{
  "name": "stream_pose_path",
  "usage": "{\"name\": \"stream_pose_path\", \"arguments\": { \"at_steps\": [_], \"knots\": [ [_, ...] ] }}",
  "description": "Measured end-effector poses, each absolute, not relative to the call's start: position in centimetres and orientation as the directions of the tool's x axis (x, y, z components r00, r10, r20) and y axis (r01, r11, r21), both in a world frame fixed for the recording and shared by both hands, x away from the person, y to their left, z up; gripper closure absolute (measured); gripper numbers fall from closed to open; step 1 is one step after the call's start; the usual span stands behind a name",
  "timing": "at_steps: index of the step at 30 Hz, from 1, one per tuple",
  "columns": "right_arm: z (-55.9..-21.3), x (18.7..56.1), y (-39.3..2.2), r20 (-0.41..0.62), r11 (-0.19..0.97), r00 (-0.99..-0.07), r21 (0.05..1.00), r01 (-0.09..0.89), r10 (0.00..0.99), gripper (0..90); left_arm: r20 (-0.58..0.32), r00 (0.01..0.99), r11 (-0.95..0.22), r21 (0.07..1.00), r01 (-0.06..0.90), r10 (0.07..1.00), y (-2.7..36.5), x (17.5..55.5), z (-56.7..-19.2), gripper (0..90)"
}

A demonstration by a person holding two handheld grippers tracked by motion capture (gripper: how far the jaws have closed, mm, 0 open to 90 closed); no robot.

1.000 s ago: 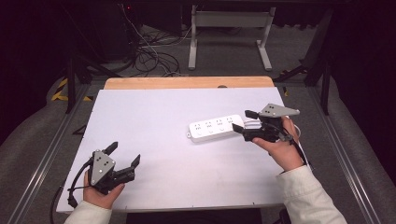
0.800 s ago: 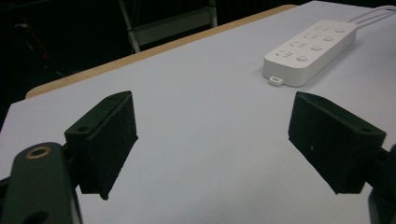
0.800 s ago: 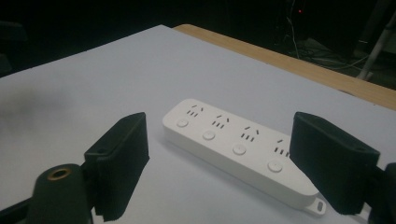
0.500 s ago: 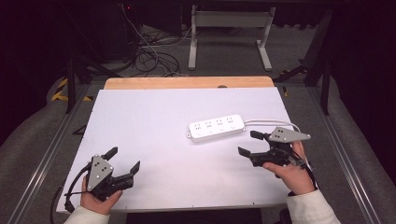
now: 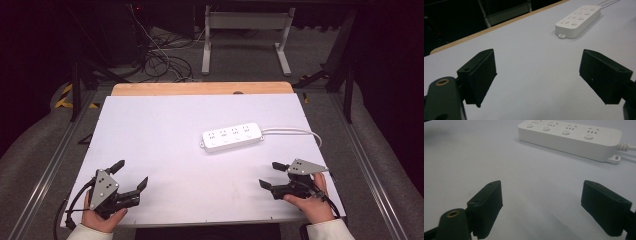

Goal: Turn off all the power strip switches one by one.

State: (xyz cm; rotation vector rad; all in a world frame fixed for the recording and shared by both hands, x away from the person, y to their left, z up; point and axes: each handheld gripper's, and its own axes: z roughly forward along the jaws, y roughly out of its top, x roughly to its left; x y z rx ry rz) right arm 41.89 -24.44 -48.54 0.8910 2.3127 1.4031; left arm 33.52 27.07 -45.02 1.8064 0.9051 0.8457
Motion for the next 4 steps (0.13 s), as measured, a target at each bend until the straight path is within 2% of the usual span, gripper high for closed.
{"name": "stream_pose_path", "arguments": {
  "at_steps": [4],
  "knots": [
    [-48.34,42.0,-24.61,0.037,0.334,-0.759,0.883,0.329,0.65,17.9,0.106,0.492,-0.266,0.926,0.268,0.864,27.42,33.62,-45.08,14.6]
  ]
}}
